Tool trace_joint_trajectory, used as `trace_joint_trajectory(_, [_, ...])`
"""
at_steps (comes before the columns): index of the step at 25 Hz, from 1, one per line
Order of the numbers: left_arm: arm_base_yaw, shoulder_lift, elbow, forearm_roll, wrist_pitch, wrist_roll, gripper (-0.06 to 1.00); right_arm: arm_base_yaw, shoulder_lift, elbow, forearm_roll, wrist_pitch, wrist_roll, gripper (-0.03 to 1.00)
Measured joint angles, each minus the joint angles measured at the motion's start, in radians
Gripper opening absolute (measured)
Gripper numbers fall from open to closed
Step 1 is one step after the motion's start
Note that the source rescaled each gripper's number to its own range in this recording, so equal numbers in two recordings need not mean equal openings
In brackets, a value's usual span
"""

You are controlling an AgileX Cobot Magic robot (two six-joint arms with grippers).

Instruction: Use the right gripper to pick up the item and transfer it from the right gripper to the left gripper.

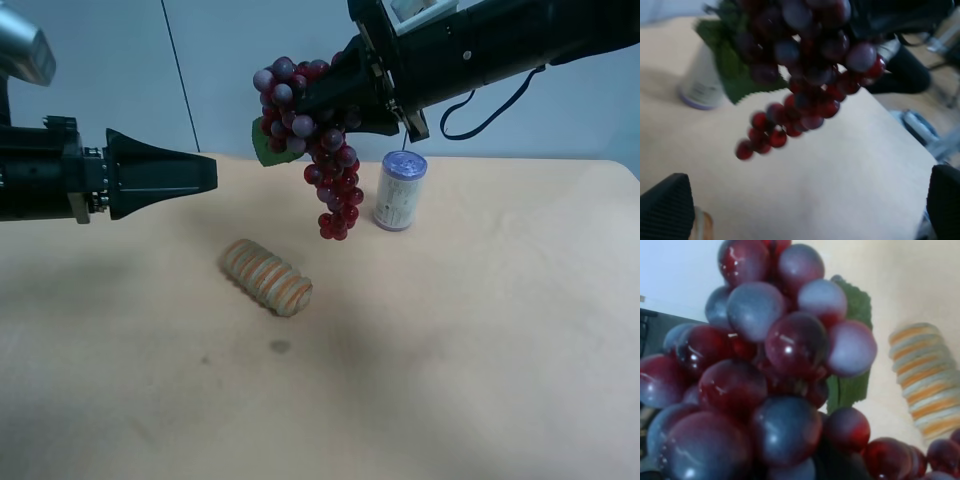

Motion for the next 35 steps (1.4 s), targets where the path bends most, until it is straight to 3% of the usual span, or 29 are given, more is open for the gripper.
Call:
trace_joint_trajectory(8, [0.000,0.238,-0.093,-0.007,0.084,0.083,0.99,0.000,0.000,0.000,0.055,0.013,-0.013,0.00])
trace_joint_trajectory(19, [0.003,0.397,-0.284,-0.010,0.255,0.114,0.98,0.000,0.000,0.000,0.175,0.013,-0.027,0.00])
trace_joint_trajectory(35, [-0.016,0.492,-0.358,-0.011,0.282,0.153,0.98,0.008,0.000,0.001,0.245,-0.026,-0.043,0.00])
